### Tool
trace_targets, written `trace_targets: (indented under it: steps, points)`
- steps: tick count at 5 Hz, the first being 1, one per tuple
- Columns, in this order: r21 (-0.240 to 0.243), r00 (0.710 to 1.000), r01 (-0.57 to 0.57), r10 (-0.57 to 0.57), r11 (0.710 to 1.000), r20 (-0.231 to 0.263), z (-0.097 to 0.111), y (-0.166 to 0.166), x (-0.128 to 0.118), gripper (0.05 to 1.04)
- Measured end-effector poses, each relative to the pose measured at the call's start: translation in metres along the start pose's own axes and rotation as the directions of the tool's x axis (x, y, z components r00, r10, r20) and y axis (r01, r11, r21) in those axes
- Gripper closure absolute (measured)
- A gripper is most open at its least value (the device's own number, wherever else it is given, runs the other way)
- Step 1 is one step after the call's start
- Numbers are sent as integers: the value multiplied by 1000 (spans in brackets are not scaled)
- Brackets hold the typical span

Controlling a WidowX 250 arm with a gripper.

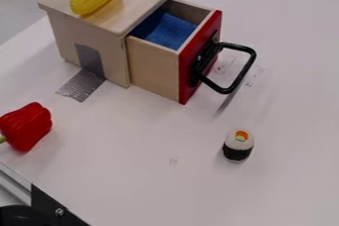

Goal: Put the black and white thing inside the drawer

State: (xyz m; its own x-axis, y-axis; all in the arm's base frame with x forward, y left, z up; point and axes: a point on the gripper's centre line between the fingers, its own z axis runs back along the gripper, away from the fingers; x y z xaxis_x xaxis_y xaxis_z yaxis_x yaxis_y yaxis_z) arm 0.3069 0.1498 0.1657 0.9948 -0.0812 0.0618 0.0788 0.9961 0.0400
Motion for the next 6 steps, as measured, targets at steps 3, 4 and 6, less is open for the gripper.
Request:
trace_targets:
  steps: [3, 4, 6]
  points:
    - [6, 976, 218, -218, 976, -16, -15, -74, 11, 86]
    - [6, 926, 378, -378, 926, 5, -20, -126, 17, 86]
    - [-61, 857, 514, -507, 856, 96, -53, -227, 20, 86]
